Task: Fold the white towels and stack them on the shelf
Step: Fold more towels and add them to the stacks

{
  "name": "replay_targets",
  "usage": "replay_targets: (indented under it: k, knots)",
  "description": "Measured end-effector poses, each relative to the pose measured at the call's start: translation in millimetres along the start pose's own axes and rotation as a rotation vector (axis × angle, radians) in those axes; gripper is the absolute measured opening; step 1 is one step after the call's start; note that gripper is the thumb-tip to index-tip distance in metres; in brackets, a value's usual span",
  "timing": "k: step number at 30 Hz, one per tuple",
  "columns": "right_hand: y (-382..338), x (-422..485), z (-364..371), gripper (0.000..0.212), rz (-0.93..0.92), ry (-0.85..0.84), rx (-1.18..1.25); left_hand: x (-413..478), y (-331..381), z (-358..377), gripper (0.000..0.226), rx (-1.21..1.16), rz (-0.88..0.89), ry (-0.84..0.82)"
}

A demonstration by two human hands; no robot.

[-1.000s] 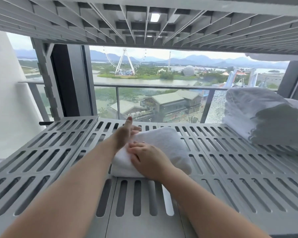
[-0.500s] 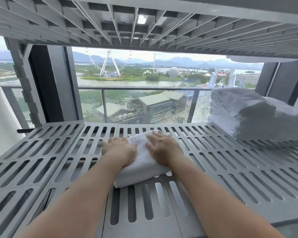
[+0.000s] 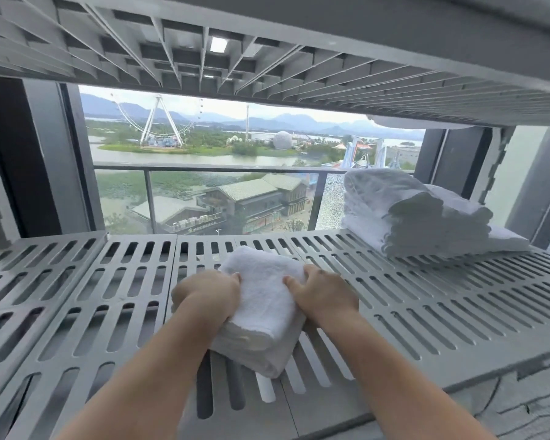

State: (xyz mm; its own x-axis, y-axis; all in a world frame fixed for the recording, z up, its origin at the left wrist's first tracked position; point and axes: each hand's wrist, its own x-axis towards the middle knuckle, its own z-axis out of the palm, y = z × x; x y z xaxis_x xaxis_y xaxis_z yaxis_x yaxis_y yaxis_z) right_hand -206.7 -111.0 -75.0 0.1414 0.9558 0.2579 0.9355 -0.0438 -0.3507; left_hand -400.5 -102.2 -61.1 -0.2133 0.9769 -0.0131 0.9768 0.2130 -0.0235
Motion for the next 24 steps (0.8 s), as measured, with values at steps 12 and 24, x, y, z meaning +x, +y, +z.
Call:
replay_targets:
  k: [12,24]
  knots:
    - [52.8,-23.2,-38.4,0.070,0.133,-0.231,0.846,-60.5,78.3,3.4,0.036,-0.400,-0.005,0.237]
    - [207.2,-31.1,-114.7,0.077,-0.087,0.175,0.695,-134.3,250.3,-17.9,0.021,-0.736,0.078,0.497]
